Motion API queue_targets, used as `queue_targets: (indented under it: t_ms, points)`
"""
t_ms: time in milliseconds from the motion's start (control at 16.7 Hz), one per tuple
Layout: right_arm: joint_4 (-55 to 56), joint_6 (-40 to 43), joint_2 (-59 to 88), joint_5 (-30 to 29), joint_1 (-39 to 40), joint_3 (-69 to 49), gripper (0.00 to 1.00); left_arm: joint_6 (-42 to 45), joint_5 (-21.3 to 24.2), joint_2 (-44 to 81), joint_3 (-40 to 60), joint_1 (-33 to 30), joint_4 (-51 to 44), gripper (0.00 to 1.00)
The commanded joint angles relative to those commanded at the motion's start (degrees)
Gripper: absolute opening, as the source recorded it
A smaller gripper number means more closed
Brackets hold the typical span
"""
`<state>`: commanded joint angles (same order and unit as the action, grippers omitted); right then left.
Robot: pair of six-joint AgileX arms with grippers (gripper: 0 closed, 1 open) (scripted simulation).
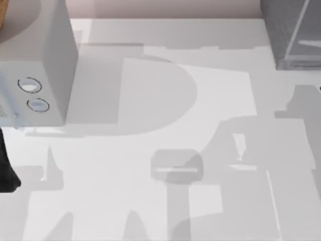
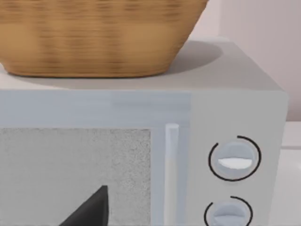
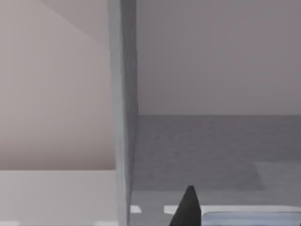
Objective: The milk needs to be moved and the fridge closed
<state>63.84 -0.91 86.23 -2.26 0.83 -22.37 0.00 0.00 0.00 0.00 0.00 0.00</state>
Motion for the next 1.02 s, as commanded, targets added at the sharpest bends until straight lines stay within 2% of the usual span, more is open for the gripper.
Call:
queue_targets:
  t_ms: [240,1020]
  points:
    - [-0.2,-0.08,1.98,0.12,-0.45,-1.93,0.0,0.0,0.0,0.0,0.0,0.0,0.0,1.0]
    - [-6.15,0.59,23.92,5.55,-6.13,-27.01,0.0,0.0,0.0,0.0,0.0,0.0,0.0,1.0]
